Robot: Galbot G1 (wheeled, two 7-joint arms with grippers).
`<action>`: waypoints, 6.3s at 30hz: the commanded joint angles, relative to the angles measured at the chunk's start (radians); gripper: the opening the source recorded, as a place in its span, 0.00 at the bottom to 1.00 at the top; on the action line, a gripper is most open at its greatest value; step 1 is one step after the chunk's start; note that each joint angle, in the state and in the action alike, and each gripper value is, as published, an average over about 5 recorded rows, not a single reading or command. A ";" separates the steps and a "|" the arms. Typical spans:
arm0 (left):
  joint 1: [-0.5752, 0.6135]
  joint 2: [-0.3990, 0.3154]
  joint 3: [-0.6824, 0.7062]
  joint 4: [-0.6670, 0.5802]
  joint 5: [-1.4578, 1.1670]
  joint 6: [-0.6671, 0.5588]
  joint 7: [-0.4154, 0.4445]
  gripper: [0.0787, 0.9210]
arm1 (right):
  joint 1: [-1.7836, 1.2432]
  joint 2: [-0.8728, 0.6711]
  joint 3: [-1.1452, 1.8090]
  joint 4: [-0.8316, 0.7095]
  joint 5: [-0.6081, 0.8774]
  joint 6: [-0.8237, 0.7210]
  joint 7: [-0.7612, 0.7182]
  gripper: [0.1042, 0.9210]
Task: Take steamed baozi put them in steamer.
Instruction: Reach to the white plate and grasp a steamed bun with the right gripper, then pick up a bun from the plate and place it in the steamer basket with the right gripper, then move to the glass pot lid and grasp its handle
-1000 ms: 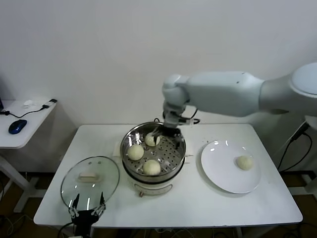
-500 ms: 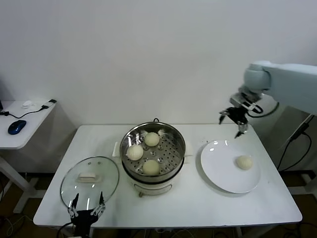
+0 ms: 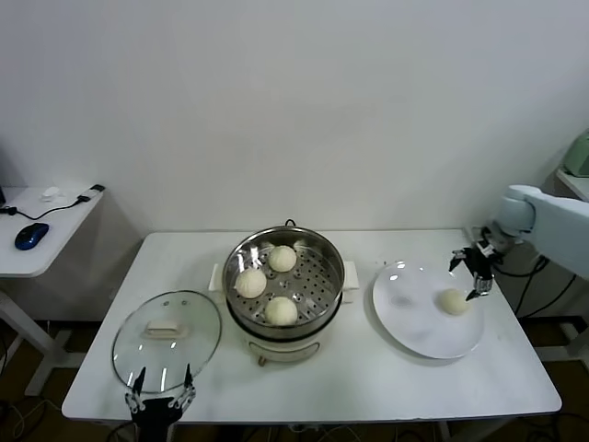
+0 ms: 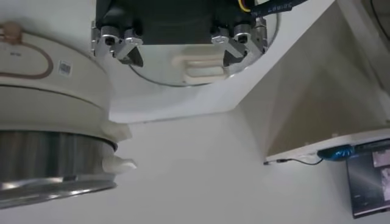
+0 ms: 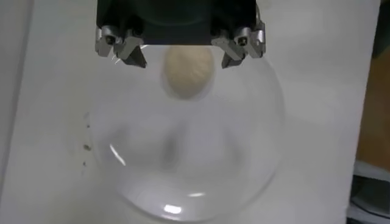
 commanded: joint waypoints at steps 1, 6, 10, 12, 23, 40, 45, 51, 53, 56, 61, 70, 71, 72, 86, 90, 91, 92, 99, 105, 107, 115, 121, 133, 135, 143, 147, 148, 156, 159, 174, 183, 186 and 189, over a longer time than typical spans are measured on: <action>0.003 -0.001 0.000 0.002 0.003 0.000 0.000 0.88 | -0.237 0.064 0.198 -0.186 -0.093 -0.037 0.025 0.88; 0.002 0.001 -0.004 0.005 0.002 0.000 0.000 0.88 | -0.260 0.092 0.242 -0.231 -0.105 -0.031 0.037 0.88; -0.001 -0.001 -0.003 0.008 0.002 0.000 0.000 0.88 | -0.264 0.102 0.253 -0.238 -0.114 -0.032 0.039 0.88; -0.001 -0.002 -0.001 0.008 0.002 -0.001 0.000 0.88 | -0.264 0.103 0.252 -0.239 -0.122 -0.033 0.037 0.88; -0.012 0.000 0.001 0.019 -0.005 -0.004 -0.003 0.88 | -0.232 0.095 0.247 -0.183 -0.108 -0.043 0.054 0.75; -0.006 0.011 0.011 -0.007 -0.005 0.001 0.000 0.88 | 0.705 0.153 -0.436 0.386 0.573 -0.248 0.021 0.72; -0.004 0.020 0.016 -0.015 -0.005 0.003 0.001 0.88 | 0.825 0.267 -0.442 0.538 0.762 -0.330 0.059 0.72; -0.002 0.027 0.027 -0.027 -0.005 0.004 0.002 0.88 | 0.765 0.409 -0.361 0.646 0.885 -0.433 0.202 0.72; -0.001 0.028 0.030 -0.032 -0.006 0.004 0.003 0.88 | 0.703 0.455 -0.339 0.637 0.889 -0.456 0.243 0.72; -0.001 0.029 0.032 -0.036 -0.006 0.004 0.003 0.88 | 0.598 0.513 -0.328 0.596 0.853 -0.479 0.288 0.72; 0.001 0.028 0.031 -0.038 -0.007 0.003 0.002 0.88 | 0.451 0.563 -0.320 0.499 0.781 -0.520 0.349 0.72; -0.004 0.027 0.024 -0.031 -0.010 0.006 0.003 0.88 | 0.314 0.612 -0.318 0.351 0.688 -0.527 0.354 0.72; -0.004 0.027 0.023 -0.032 -0.011 0.006 0.003 0.88 | 0.309 0.614 -0.319 0.346 0.680 -0.526 0.353 0.72; -0.004 0.027 0.023 -0.031 -0.012 0.007 0.003 0.88 | 0.306 0.615 -0.319 0.342 0.672 -0.526 0.351 0.72; -0.018 0.028 0.019 -0.017 -0.025 0.011 0.005 0.88 | 0.320 0.604 -0.323 0.351 0.641 -0.492 0.309 0.72; -0.020 0.028 0.020 -0.017 -0.026 0.012 0.005 0.88 | 0.335 0.595 -0.321 0.354 0.634 -0.450 0.277 0.77; -0.020 0.028 0.020 -0.017 -0.026 0.012 0.005 0.88 | 0.340 0.591 -0.320 0.354 0.632 -0.437 0.267 0.80; -0.020 0.028 0.020 -0.018 -0.026 0.012 0.004 0.88 | 0.347 0.584 -0.318 0.355 0.631 -0.420 0.256 0.83; -0.015 0.027 0.019 -0.027 -0.021 0.015 0.005 0.88 | 0.388 0.466 -0.186 0.345 0.661 -0.328 0.187 0.88; -0.014 0.027 0.010 -0.040 -0.015 0.030 0.033 0.88 | 0.235 0.271 0.213 0.323 0.685 -0.354 0.516 0.88; -0.015 0.026 0.005 -0.044 -0.017 0.036 0.037 0.88 | 0.145 0.226 0.380 0.301 0.636 -0.356 0.669 0.88; -0.046 0.027 -0.010 -0.066 -0.083 0.090 0.047 0.88 | -0.238 -0.022 0.887 0.410 0.498 -0.355 0.939 0.88; -0.085 0.045 -0.032 -0.067 -0.124 0.071 0.072 0.88 | -0.818 -0.176 1.381 0.540 0.381 -0.294 0.959 0.88; -0.166 0.098 -0.065 -0.039 -0.083 0.016 0.097 0.88 | -1.667 0.096 2.096 0.591 0.222 0.046 0.878 0.88; -0.174 0.111 -0.068 -0.031 -0.048 -0.005 0.098 0.88 | -1.716 0.151 2.118 0.592 0.210 0.075 0.875 0.88; -0.174 0.147 -0.067 0.044 0.109 -0.117 0.088 0.88 | -1.805 0.349 2.120 0.556 0.142 0.220 0.855 0.88; -0.176 0.143 -0.069 0.089 0.229 -0.185 0.047 0.88 | -1.810 0.407 2.101 0.531 0.096 0.275 0.861 0.88; -0.179 0.144 -0.071 0.106 0.301 -0.201 0.014 0.88 | -1.814 0.417 2.097 0.531 0.088 0.273 0.868 0.88; -0.188 0.186 -0.100 0.257 1.070 -0.195 -0.302 0.88 | -1.822 0.478 2.069 0.561 0.041 0.206 0.909 0.88; -0.183 0.215 -0.108 0.301 1.231 -0.179 -0.311 0.88 | -1.824 0.494 2.060 0.574 0.018 0.196 0.913 0.88; -0.262 0.221 -0.105 0.428 1.313 -0.115 -0.269 0.88 | -1.849 0.519 2.057 0.603 0.004 0.190 0.928 0.88; -0.344 0.221 -0.089 0.479 1.311 -0.063 -0.258 0.88 | -1.859 0.518 2.071 0.599 0.007 0.191 0.928 0.88; -0.375 0.221 -0.080 0.493 1.311 -0.056 -0.249 0.88 | -1.863 0.519 2.074 0.602 0.005 0.190 0.929 0.88; -0.400 0.220 -0.070 0.503 1.312 -0.049 -0.244 0.88 | -1.867 0.521 2.076 0.605 0.004 0.189 0.929 0.88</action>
